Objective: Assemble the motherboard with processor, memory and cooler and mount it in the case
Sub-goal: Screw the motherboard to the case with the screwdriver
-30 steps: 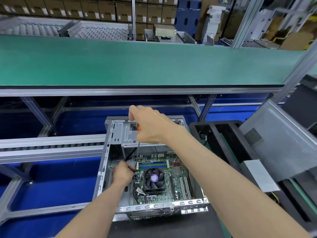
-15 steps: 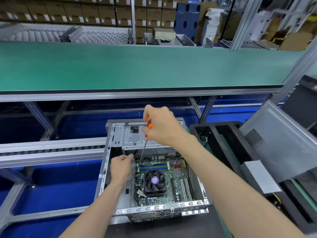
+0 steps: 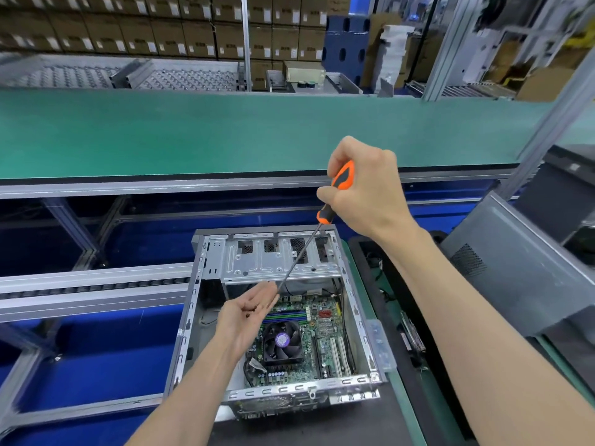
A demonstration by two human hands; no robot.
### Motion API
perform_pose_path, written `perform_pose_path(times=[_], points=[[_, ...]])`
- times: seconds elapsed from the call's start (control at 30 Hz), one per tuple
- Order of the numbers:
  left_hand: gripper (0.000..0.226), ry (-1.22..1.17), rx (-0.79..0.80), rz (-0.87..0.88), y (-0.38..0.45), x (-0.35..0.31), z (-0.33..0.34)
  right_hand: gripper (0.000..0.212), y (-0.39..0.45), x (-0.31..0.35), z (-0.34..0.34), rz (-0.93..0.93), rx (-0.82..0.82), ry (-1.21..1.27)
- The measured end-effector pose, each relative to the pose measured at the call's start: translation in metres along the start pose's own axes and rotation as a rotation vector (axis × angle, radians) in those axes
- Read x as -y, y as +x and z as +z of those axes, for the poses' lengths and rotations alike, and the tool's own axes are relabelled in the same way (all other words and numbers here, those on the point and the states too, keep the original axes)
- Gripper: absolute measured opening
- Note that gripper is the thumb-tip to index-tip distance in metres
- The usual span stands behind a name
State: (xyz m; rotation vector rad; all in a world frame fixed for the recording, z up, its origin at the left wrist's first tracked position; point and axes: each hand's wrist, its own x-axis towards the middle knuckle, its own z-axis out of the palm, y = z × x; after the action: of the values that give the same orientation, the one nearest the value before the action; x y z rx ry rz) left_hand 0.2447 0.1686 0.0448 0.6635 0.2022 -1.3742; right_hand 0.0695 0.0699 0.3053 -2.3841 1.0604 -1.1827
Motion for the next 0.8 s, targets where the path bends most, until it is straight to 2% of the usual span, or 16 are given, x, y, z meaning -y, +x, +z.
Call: perform_pose_path(times=[0.17, 0.5, 0.63, 0.8], points=[[0.063, 0.038, 0.060, -0.021, 0.003, 0.012, 0.004, 0.022, -0.007, -0.004, 0.000, 0.008, 0.006, 0.027], [0.063, -0.003, 0.109, -0.037, 0.003, 0.014, 0.004, 0.023, -0.011, -0.008, -0.004, -0.001, -0.046, 0.032], [0.053, -0.011, 0.104, -0.070, 0.001, 0.016, 0.002, 0.023, -0.007, -0.008, -0.008, -0.010, -0.061, 0.024], [0.041, 0.145, -0.032, -0.108, -0.001, 0.015, -0.001, 0.023, -0.005, -0.010, -0.009, -0.002, -0.068, 0.014]])
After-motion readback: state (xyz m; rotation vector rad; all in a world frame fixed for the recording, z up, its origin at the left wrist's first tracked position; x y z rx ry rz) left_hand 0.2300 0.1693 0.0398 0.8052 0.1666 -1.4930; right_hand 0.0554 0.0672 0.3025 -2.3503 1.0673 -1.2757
